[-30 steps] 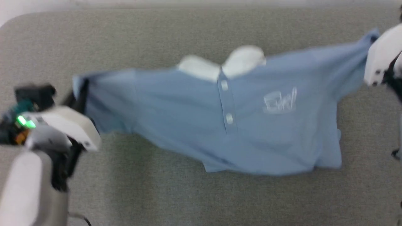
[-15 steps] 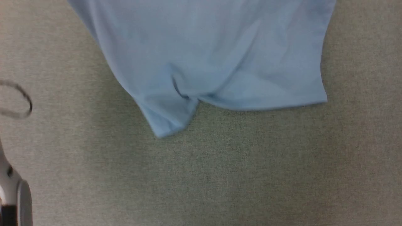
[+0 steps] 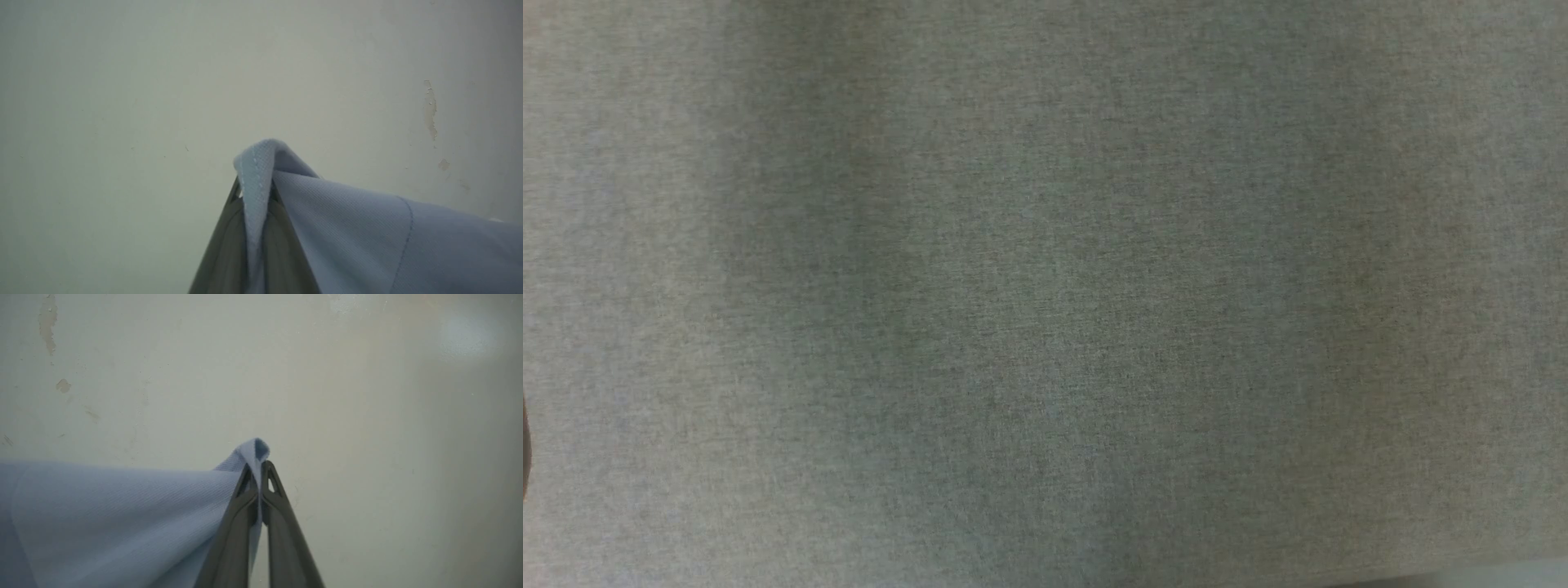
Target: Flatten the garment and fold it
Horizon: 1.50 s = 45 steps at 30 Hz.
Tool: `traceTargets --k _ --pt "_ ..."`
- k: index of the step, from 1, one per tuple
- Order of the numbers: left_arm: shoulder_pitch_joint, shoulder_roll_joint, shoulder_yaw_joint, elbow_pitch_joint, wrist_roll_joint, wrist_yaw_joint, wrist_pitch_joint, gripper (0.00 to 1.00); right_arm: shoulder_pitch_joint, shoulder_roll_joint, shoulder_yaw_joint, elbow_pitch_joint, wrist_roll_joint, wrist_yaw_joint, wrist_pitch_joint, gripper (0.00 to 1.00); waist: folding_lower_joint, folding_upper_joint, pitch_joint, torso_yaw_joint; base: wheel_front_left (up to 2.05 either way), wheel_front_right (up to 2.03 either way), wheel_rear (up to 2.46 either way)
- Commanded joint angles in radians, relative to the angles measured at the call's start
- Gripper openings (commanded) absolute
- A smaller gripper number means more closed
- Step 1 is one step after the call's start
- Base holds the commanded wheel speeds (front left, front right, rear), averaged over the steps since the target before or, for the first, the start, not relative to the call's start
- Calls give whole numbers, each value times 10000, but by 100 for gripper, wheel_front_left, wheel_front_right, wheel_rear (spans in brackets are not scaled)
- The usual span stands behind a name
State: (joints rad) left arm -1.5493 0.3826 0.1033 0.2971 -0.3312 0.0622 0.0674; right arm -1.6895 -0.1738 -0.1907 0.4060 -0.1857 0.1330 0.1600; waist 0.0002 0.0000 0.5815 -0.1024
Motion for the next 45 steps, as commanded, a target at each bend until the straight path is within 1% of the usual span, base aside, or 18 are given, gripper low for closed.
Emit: traceTargets --k 1,5,9,12,17,22,24,28,31,34,37,39,40,43,45 --pt "-43 32 15 148 -1 -74 -92 0 -92 32 -29 87 -53 -23 -80 0 -2 0 3 8 0 0 0" --pt "458 -20 -158 778 -169 -447 -91 0 260 31 216 531 157 -23 -307 0 -2 0 -3 99 0 0 0" --pt "1694 -71 -478 1384 -234 -964 -97 0 1300 -88 711 1123 613 -23 -592 0 -2 0 -66 194 0 0 0" --pt "2783 -143 -753 1620 -354 -1335 1 0 2189 -145 1148 1530 1168 -23 -799 0 -2 0 -162 236 0 0 0" --pt "4878 -356 -961 1354 -832 -1622 287 0 3760 -152 1709 1927 2329 -23 -1073 0 -2 0 -538 243 0 0 0" --pt "7358 -549 -1062 523 -1431 -1724 991 0 5783 -277 2102 1817 3511 -23 -710 0 -2 0 -1237 307 0 0 0" --pt "8416 -679 -1074 100 -1641 -1694 1255 0 6720 -345 2102 1618 3925 -23 -349 0 -2 0 -1609 367 0 0 0" --pt "10512 -1043 -928 -962 -2185 -1460 1731 0 8584 -458 1771 834 4431 -23 604 0 -2 0 -2303 453 0 0 0" --pt "12064 -1361 -823 -1826 -2664 -1295 2098 0 10004 -492 1381 -36 4542 -23 1492 0 -2 0 -2741 494 0 0 0" --pt "13457 -1604 -792 -2608 -2967 -1112 2396 0 11428 -463 833 -1026 4374 -23 2372 0 -2 0 -3106 561 0 0 0" --pt "14612 -1717 -828 -3177 -3053 -891 2684 0 12754 -235 169 -1969 4162 -23 3199 0 -2 0 -3368 655 0 0 0" --pt "15269 -1660 -869 -3373 -2805 -637 2787 0 13567 -16 -382 -2508 3852 -23 3613 0 -2 0 -3534 729 0 0 0" --pt "15562 -1618 -909 -3448 -2630 -504 2824 0 13949 109 -615 -2717 3687 -23 3828 0 -2 0 -3594 759 0 0 0" --pt "16256 -1948 -903 -3636 -2806 -267 2836 0 14965 630 -1310 -3219 3384 -23 4402 0 -2 0 -3795 862 0 0 0" --pt "16656 -1922 -953 -3624 -2663 -157 2857 0 15528 911 -1644 -3491 3302 -23 4797 0 -2 0 -3876 901 0 0 0"
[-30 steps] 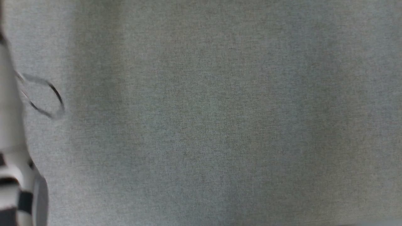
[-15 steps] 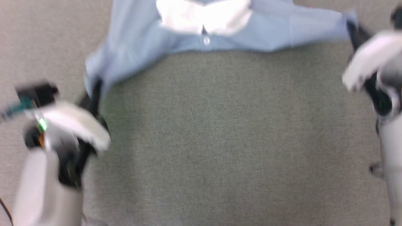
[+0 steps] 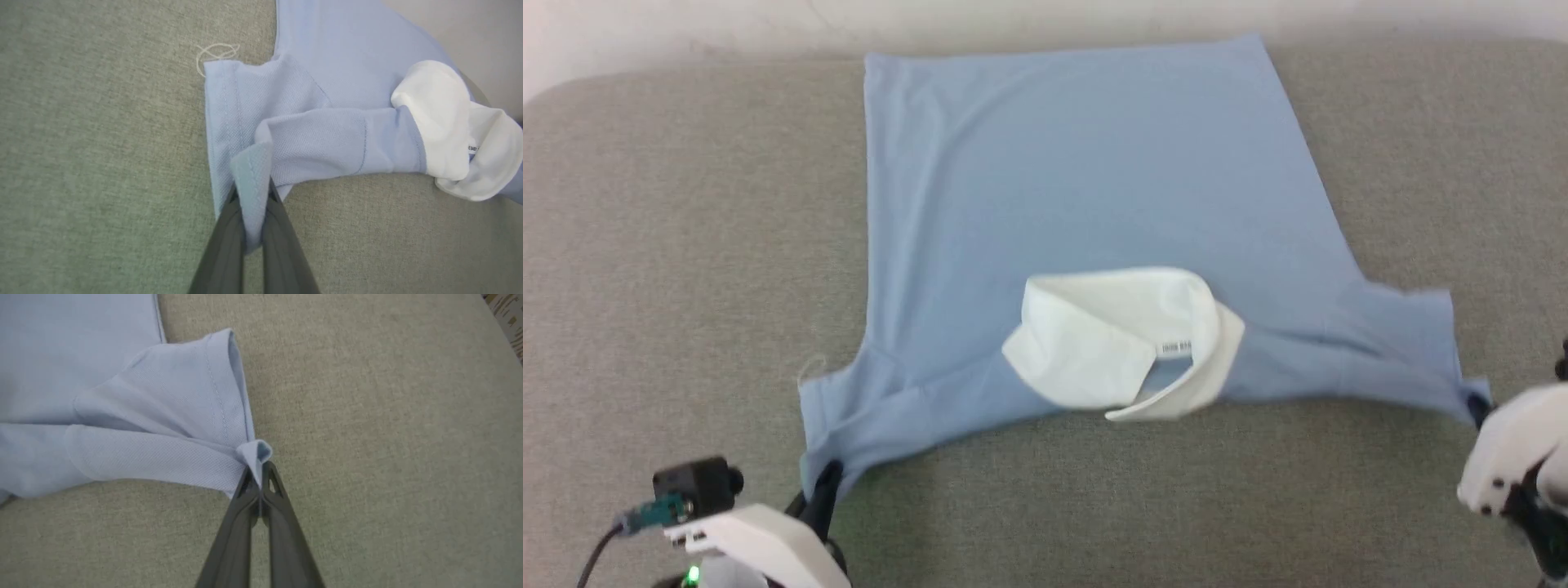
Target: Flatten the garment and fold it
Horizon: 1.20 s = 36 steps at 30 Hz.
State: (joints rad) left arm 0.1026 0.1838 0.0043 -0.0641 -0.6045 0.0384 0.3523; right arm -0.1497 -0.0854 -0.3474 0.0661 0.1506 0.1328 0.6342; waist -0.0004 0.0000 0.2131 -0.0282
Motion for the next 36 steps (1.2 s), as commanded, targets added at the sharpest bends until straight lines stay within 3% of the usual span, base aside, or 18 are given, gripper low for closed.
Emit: traceTargets --k 1,9,18,19,20,21,22,28,36 --pt "306 53 17 19 115 130 -4 0 374 128 -221 -188 -93 -21 229 0 4 0 -236 175 0 0 0" --pt "1203 -180 162 113 -55 448 -36 0 1745 345 -783 -131 157 -21 1666 0 4 0 -444 160 0 0 0" --pt "1712 -278 191 202 -173 466 -198 0 2103 350 -682 1014 643 -21 1334 0 4 0 -538 125 0 0 0" --pt "1685 -300 171 191 -191 432 -242 0 2068 350 -642 1094 694 -21 1174 7 4 0 -547 133 0 0 0" --pt "1656 -312 142 186 -202 396 -267 0 2038 350 -598 1169 748 -21 1046 31 4 0 -557 140 0 0 0" --pt "1626 -322 115 183 -209 369 -287 0 2014 350 -529 1213 796 -21 950 92 4 0 -567 149 0 0 0" --pt "1593 -326 91 175 -210 339 -318 0 1992 350 -482 1209 825 -21 841 100 4 0 -577 161 0 0 0" --pt "1488 -326 -19 143 -233 182 -448 0 1866 351 -221 509 888 -21 -28 100 4 0 -654 282 0 0 0" --pt "1268 -330 -210 29 -239 26 -519 0 742 351 157 -668 513 -21 -2529 100 4 0 -544 656 0 0 0"
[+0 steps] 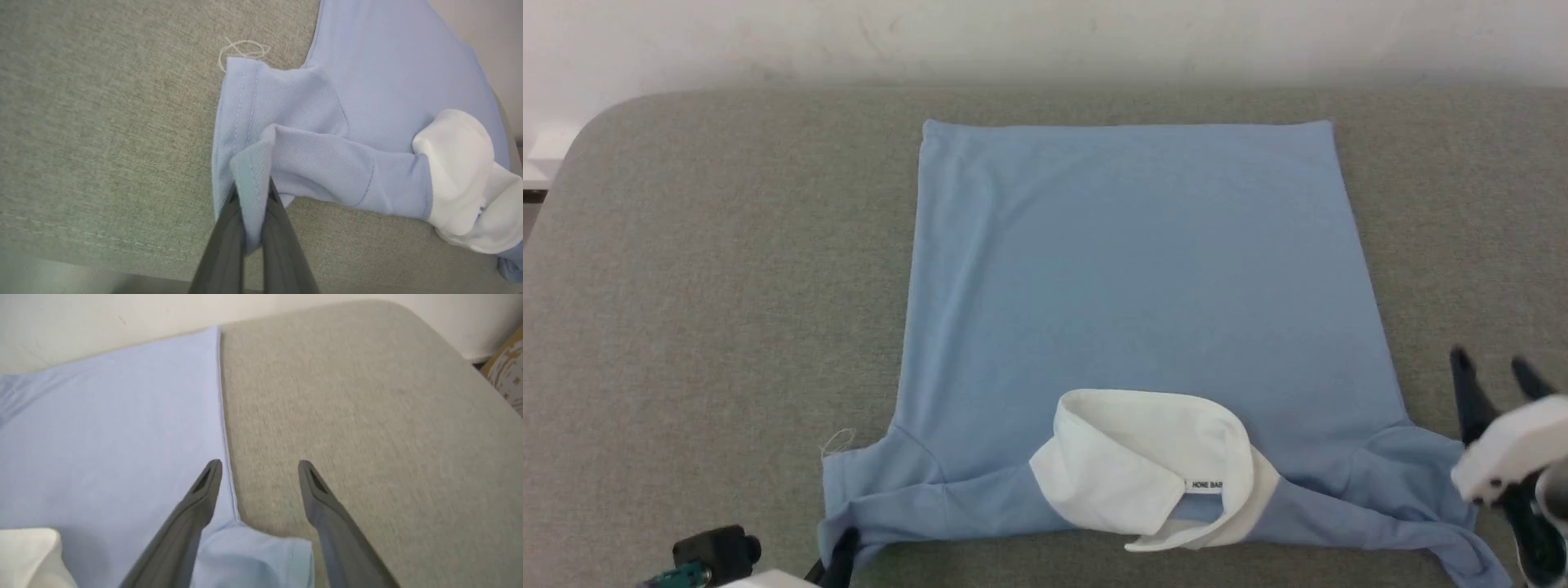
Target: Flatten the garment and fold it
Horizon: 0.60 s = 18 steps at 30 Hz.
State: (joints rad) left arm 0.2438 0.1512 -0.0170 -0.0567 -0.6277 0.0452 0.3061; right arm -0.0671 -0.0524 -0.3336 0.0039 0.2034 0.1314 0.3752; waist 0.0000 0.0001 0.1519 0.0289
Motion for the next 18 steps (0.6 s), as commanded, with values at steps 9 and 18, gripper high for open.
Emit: traceTargets --k 9,18 --pt "-574 -5 -236 -603 -65 -212 3 0 -3206 -1099 686 1312 -418 -7 -1620 100 0 -1 1007 843 0 0 0" --pt "-1348 -204 -608 -862 -94 -429 -152 0 -6826 -2177 439 3846 -640 -7 -1076 100 0 -1 2643 2003 0 0 0"
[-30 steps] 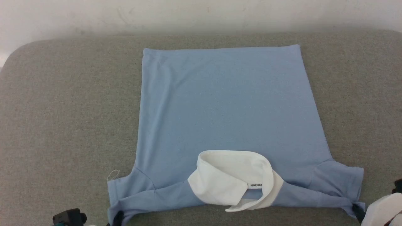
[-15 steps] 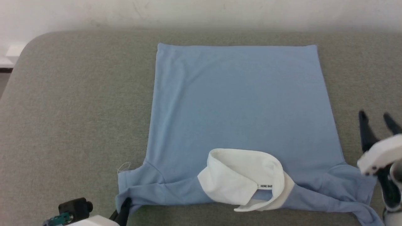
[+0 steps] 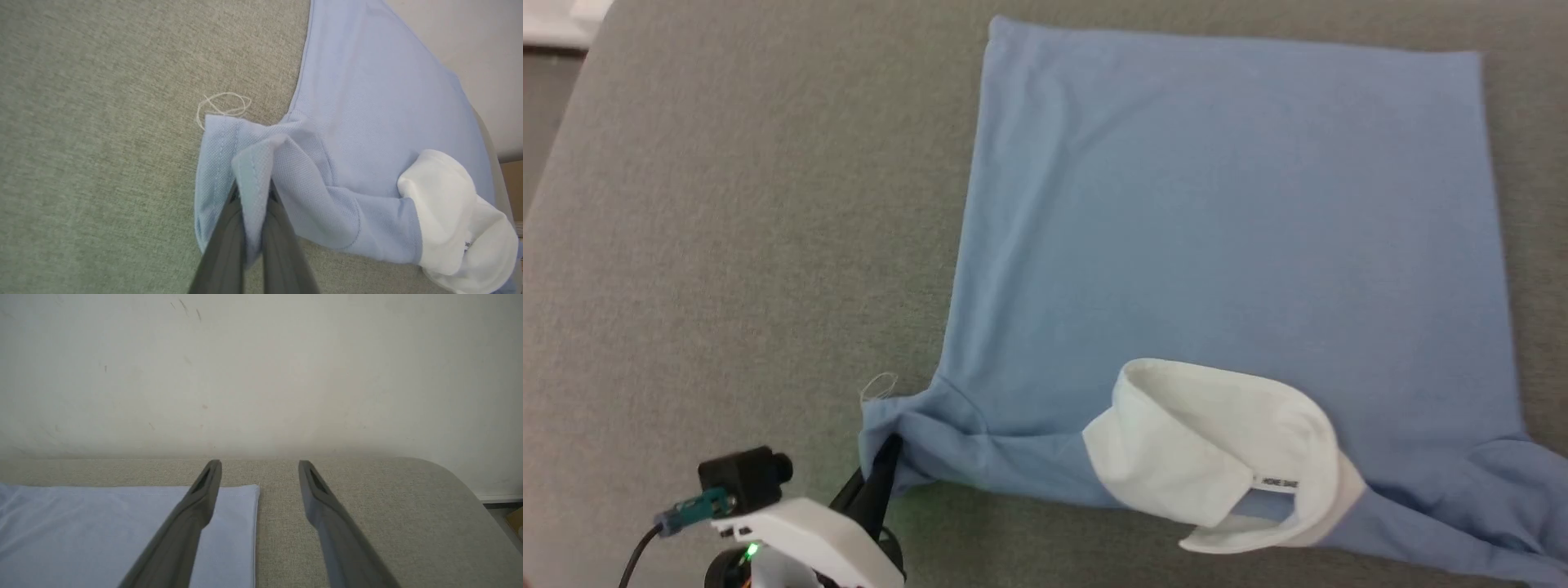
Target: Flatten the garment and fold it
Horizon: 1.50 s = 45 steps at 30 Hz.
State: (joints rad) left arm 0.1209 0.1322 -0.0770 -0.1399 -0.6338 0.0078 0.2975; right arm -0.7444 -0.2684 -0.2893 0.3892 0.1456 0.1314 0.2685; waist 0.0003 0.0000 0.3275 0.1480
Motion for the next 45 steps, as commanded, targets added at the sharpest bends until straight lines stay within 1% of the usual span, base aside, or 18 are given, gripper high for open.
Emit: traceTargets --k 1,5,11,18,21,22,23,24,25,26,27,30,33,35,37,41,43,45 --pt "-193 -34 -43 -31 -28 -85 -111 0 -380 -96 -107 240 -126 -7 148 100 -3 0 1043 918 0 0 0" --pt "-411 -129 -180 7 2 -178 -327 0 -1369 -416 -530 1054 -642 -7 1335 100 -3 0 1658 1346 0 0 0" --pt "-658 -269 -412 94 -6 -335 -616 0 -2467 -666 -1350 1287 -1562 -7 3327 100 -3 0 2498 1796 0 0 0" --pt "-1000 -363 -571 244 -66 -503 -903 0 -3201 -461 -2027 489 -2592 -7 5477 100 -3 0 3278 2022 0 0 0" --pt "-1125 -393 -632 322 -78 -546 -1003 0 -3331 -350 -2246 60 -2903 -7 6170 100 -3 0 3470 2047 0 0 0" --pt "-1154 -401 -652 355 -83 -557 -1028 0 -3353 -317 -2333 -81 -2974 -7 6313 62 -3 0 3503 2048 0 0 0" --pt "-1176 -406 -669 388 -84 -566 -1050 0 -3356 -294 -2400 -217 -3065 -7 6433 40 -3 0 3529 2046 0 0 0" --pt "-1196 -411 -686 420 -84 -571 -1069 0 -3343 -287 -2445 -331 -3140 -7 6542 25 -3 0 3548 2042 0 0 0" --pt "-1213 -415 -701 453 -85 -574 -1082 0 -3329 -274 -2506 -437 -3190 -7 6616 7 -3 0 3554 2036 0 0 0" --pt "-1229 -417 -711 485 -87 -575 -1092 0 -3309 -250 -2549 -532 -3238 -7 6656 0 -3 0 3552 2029 0 0 0" --pt "-1240 -416 -715 516 -88 -573 -1099 0 -3278 -229 -2590 -598 -3259 -7 6684 0 -3 0 3537 2014 0 0 0" --pt "-1241 -397 -703 563 -77 -552 -1116 0 -3205 -196 -2681 -717 -3207 -7 6574 0 -3 0 3480 1954 0 0 0" --pt "-1237 -360 -692 593 -53 -527 -1141 0 -2932 -255 -2594 -833 -2951 -7 5815 0 -3 0 3275 1867 0 0 0" --pt "-1194 -333 -657 604 -52 -489 -1158 0 -2589 -346 -2404 -907 -2572 -7 4893 0 -3 0 3017 1781 0 0 0" --pt "-1091 -286 -623 613 -32 -426 -1147 0 -2027 -455 -2215 -1042 -2160 -7 3717 0 -3 0 2649 1666 0 0 0" --pt "-707 -134 -465 547 -33 -246 -1077 0 -401 -578 -1928 -1278 -1568 -7 1321 0 -3 0 1677 1271 0 0 0" --pt "-462 -19 -375 469 -17 -140 -1001 0 425 -571 -1880 -1315 -1357 -7 454 0 -3 0 1165 1042 0 0 0" --pt "-195 79 -297 365 -42 -46 -895 0 1323 -517 -1859 -1420 -1272 -7 -118 0 -3 0 655 824 0 0 0"
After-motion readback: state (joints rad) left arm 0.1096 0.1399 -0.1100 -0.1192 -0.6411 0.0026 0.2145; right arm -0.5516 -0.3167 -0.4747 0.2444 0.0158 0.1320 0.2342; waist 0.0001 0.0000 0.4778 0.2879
